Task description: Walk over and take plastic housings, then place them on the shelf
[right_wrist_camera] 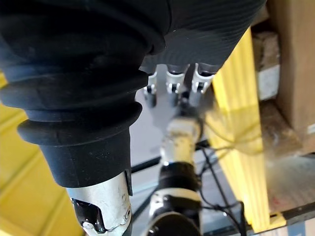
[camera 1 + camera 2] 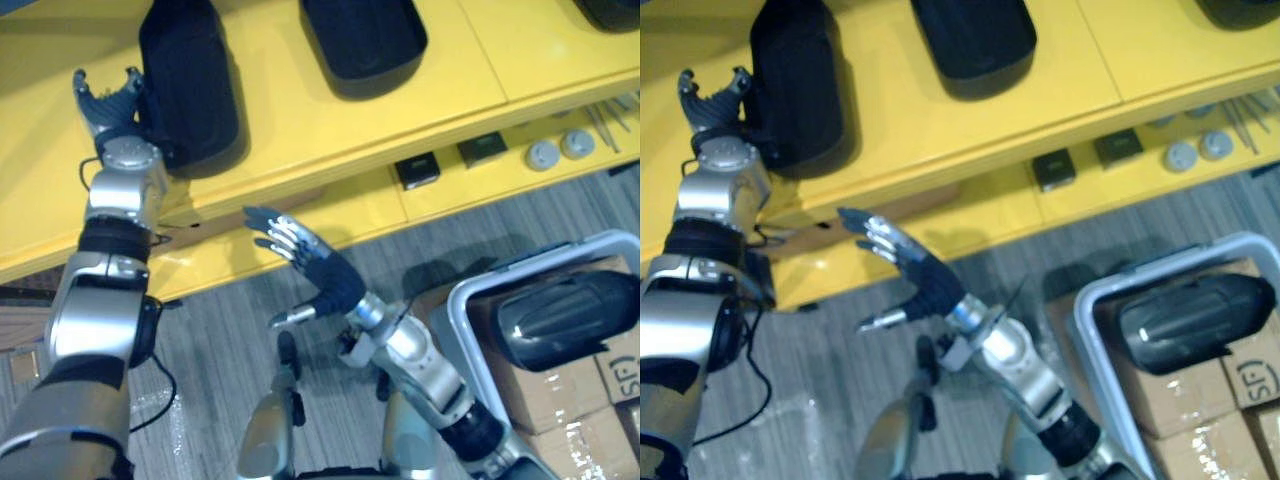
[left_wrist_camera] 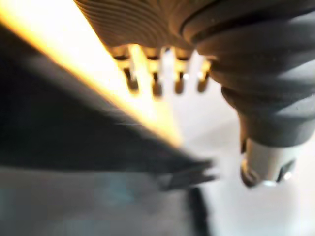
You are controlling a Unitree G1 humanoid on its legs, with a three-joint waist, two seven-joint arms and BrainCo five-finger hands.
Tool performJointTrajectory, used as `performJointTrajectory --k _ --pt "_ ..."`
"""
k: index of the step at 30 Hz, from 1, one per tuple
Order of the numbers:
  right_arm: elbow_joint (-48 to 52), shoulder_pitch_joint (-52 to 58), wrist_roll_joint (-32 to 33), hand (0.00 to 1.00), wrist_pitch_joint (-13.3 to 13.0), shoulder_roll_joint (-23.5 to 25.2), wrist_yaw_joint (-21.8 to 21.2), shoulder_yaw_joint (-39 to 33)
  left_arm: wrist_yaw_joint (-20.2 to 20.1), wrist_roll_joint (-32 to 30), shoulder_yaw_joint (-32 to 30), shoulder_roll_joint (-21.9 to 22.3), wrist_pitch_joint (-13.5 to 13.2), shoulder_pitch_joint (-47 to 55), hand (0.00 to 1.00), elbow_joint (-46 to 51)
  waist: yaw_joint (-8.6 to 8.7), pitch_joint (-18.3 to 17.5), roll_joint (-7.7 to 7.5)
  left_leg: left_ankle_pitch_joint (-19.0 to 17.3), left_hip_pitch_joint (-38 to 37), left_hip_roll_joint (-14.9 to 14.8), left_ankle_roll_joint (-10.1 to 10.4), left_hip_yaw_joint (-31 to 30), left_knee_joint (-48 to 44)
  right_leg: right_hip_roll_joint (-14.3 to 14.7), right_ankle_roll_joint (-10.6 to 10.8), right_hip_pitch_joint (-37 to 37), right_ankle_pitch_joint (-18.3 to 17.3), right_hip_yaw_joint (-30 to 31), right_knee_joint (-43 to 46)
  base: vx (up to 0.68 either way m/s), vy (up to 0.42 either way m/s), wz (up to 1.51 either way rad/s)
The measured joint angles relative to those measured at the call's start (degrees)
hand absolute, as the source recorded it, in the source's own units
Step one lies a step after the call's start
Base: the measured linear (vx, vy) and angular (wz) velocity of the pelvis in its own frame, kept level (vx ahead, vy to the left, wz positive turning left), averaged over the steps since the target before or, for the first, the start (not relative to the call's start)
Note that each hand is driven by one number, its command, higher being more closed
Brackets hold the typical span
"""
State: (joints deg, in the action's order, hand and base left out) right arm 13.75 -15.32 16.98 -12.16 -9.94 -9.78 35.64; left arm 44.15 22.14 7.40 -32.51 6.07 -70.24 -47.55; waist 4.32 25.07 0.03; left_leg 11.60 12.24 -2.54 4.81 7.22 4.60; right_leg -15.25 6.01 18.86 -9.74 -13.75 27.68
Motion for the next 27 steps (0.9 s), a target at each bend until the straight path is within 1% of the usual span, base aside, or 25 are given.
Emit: performJointTrajectory --k 2,3,4,5,6,7,8,9,10,11,12,14,16,17,18,19,20,21,22,23,24,26,27 --pt "0.9 1.9 -2.5 0.00 -2.3 1.2 1.2 0.2 3.8 -0.5 0.0 0.5 -5.5 -1.9 0.00 3.8 0.36 0.0 -0.03 0.0 -0.6 0.0 -0.1 0.2 0.0 0.2 0.0 -0.9 0.6 -0.1 -0.9 0.01 -0.006 -0.05" --pt "0.9 2.2 -3.0 0.00 -3.0 1.4 1.5 0.4 4.7 -0.8 0.0 0.5 -6.5 -2.3 0.00 4.9 0.47 0.0 -0.05 0.0 -1.0 0.0 -0.1 0.2 0.0 0.2 0.0 -1.4 0.7 -0.1 -1.1 0.01 -0.004 -0.03" --pt "1.2 2.9 -3.9 0.00 -4.0 1.8 2.3 0.8 6.4 -1.2 -0.2 0.5 -9.2 -2.9 0.00 7.1 0.96 0.1 -0.13 0.0 -2.2 0.0 -0.1 0.4 0.0 0.3 0.2 -2.9 0.8 -0.2 -1.7 0.01 -0.003 -0.07" --pt "1.3 3.3 -4.4 0.00 -4.7 1.9 2.5 1.0 7.2 -2.2 -0.6 0.5 -11.2 -3.0 0.00 8.8 1.18 0.1 -0.14 -0.3 -3.3 0.0 -0.5 0.7 0.0 0.4 0.3 -4.1 0.9 -0.2 -2.2 0.01 -0.001 -0.09" --pt "1.4 3.7 -4.4 0.00 -5.2 1.8 2.6 1.0 7.5 -2.9 -0.9 0.5 -12.7 -3.0 0.00 10.1 1.22 0.1 -0.14 -0.4 -3.9 0.0 -0.6 1.1 0.0 0.4 0.4 -4.8 1.0 -0.2 -2.6 0.00 0.002 -0.13" --pt "1.6 4.2 -4.6 0.00 -5.7 1.8 3.1 1.0 7.5 -3.6 -2.3 0.6 -15.3 -3.1 0.00 13.0 1.41 0.0 -0.11 -0.9 -4.9 0.0 -1.0 1.5 0.0 0.5 0.5 -5.9 1.1 -0.2 -3.2 -0.01 0.012 -0.12" --pt "1.6 4.4 -4.7 0.00 -5.8 1.8 3.8 0.8 7.5 -4.6 -3.0 0.6 -17.3 -3.6 0.00 15.3 1.54 0.0 -0.09 -1.3 -5.4 -0.1 -1.4 1.7 0.0 0.5 0.7 -6.7 1.3 -0.3 -3.8 -0.02 0.019 -0.08" --pt "1.5 4.4 -4.7 0.00 -5.8 1.7 3.9 0.7 7.4 -5.0 -3.0 0.6 -18.0 -3.9 0.00 16.3 1.55 0.0 -0.03 -1.7 -5.5 -0.1 -1.4 1.8 0.0 0.6 0.7 -7.0 1.3 -0.3 -4.5 -0.04 0.031 -0.05" --pt "1.4 4.4 -4.4 0.00 -5.8 1.7 4.0 0.4 7.2 -5.4 -3.1 0.6 -18.8 -3.7 0.00 18.2 1.41 -0.9 0.08 -1.7 -5.4 -0.2 -1.6 2.4 0.0 0.7 0.9 -7.1 1.9 -0.3 -5.4 0.00 0.031 -0.09" --pt "1.0 4.4 -4.3 0.00 -5.7 1.7 4.1 -0.2 6.6 -5.2 -4.3 0.6 -19.3 -2.9 0.00 19.6 1.32 -2.0 0.24 -1.5 -5.4 -0.2 -1.7 2.7 0.0 1.0 1.0 -7.6 3.0 -0.3 -6.6 0.02 0.029 -0.09" --pt "0.8 4.4 -4.2 0.00 -5.6 1.7 4.1 -0.3 6.2 -5.2 -4.8 0.6 -19.7 -2.3 0.00 20.2 1.47 -2.2 0.31 -1.5 -5.8 -0.2 -1.8 2.7 0.0 1.2 1.2 -8.5 3.6 -0.3 -7.5 0.08 0.029 -0.07" --pt "-0.4 4.8 -3.5 0.00 -5.1 1.7 3.6 -1.5 4.0 -4.9 -6.1 0.6 -20.0 1.5 0.00 23.2 1.47 -3.3 0.35 -1.5 -7.7 0.1 -1.8 2.7 0.0 1.2 1.6 -11.6 4.2 -0.6 -9.9 0.08 0.029 0.05" --pt "-2.2 6.0 -2.3 0.00 -4.2 1.3 2.4 -2.6 -0.1 -4.2 -9.3 0.9 -20.4 9.5 0.00 30.2 1.39 -6.8 0.78 -1.6 -8.2 0.3 -1.9 2.6 0.1 1.3 2.0 -14.4 4.9 -2.3 -13.0 0.10 0.018 0.26" --pt "-3.0 6.7 -2.0 0.00 -3.7 0.8 2.1 -3.2 -2.7 -4.1 -11.9 1.3 -20.4 15.5 0.00 35.8 1.09 -8.9 1.16 -1.6 -8.3 0.2 -1.9 2.4 0.1 1.5 2.1 -16.0 5.3 -3.6 -14.8 0.10 0.005 0.34" --pt "-3.4 7.0 -2.0 0.00 -3.5 0.5 2.1 -3.5 -4.1 -4.1 -13.4 1.6 -20.4 18.8 0.00 38.9 0.92 -9.9 1.37 -1.6 -8.5 0.2 -1.9 2.1 0.1 1.7 2.2 -16.9 5.4 -4.0 -15.6 0.09 -0.007 0.38" --pt "-3.7 7.8 -2.0 0.00 -3.0 0.1 2.1 -4.3 -6.3 -4.2 -16.0 2.0 -20.4 26.4 0.00 45.5 0.44 -11.0 1.77 -1.7 -9.3 0.2 -1.7 1.2 0.1 2.1 2.2 -19.1 5.8 -5.4 -17.3 0.07 -0.016 0.32" --pt "-3.7 8.9 -2.2 0.00 -3.0 -0.4 2.2 -5.6 -8.8 -4.3 -19.3 3.5 -20.4 34.9 0.00 52.6 -0.78 -11.9 2.26 -2.0 -10.1 0.0 -1.7 0.8 0.1 2.5 2.2 -21.0 6.1 -6.5 -18.7 0.07 -0.021 0.31" --pt "-3.8 9.4 -2.2 0.00 -3.0 -0.8 2.3 -6.2 -9.8 -4.6 -20.9 4.9 -20.4 39.3 0.00 56.0 -1.40 -12.6 2.55 -2.1 -10.3 0.0 -1.7 0.4 0.2 2.6 2.3 -21.7 6.2 -6.8 -19.2 0.04 -0.017 0.36" --pt "-3.8 10.4 -2.3 0.00 -3.0 -1.7 2.4 -7.7 -11.4 -4.9 -23.7 8.6 -20.4 48.3 0.00 62.4 -2.51 -14.0 3.37 -2.6 -10.2 -0.1 -1.4 -1.0 0.4 3.0 2.3 -23.0 6.3 -8.4 -20.4 0.02 -0.014 0.49" --pt "-4.2 11.2 -2.7 0.00 -3.0 -2.0 2.8 -9.0 -12.8 -5.9 -25.4 12.4 -20.6 57.7 0.00 67.5 -3.67 -15.0 3.60 -2.8 -10.3 -0.2 -1.3 -2.1 0.4 3.2 2.4 -24.3 6.4 -9.8 -21.5 0.01 -0.013 0.48" --pt "-4.5 11.5 -3.3 0.00 -3.0 -2.0 3.3 -9.7 -13.5 -7.0 -25.9 14.4 -20.6 62.3 0.00 69.6 -4.41 -15.4 3.55 -2.8 -10.3 -0.3 -1.3 -2.3 0.4 3.4 2.4 -24.7 6.4 -10.1 -22.0 0.00 -0.011 0.35" --pt "-5.0 12.1 -4.4 0.00 -3.0 -1.9 4.9 -11.7 -14.4 -11.0 -26.5 20.4 -20.4 75.5 0.00 73.5 -7.10 -16.2 3.25 -3.0 -10.2 -0.3 -1.0 -3.9 0.4 3.9 2.0 -26.2 6.6 -11.8 -23.7 -0.03 -0.015 0.34" --pt "-5.3 12.2 -4.4 0.00 -3.0 -1.9 5.2 -11.9 -14.6 -11.4 -26.5 21.7 -20.4 78.6 0.00 73.9 -7.72 -16.4 3.01 -3.0 -10.1 -0.3 -1.0 -4.1 0.4 4.0 1.9 -26.5 6.6 -12.5 -23.9 -0.07 -0.022 0.44"
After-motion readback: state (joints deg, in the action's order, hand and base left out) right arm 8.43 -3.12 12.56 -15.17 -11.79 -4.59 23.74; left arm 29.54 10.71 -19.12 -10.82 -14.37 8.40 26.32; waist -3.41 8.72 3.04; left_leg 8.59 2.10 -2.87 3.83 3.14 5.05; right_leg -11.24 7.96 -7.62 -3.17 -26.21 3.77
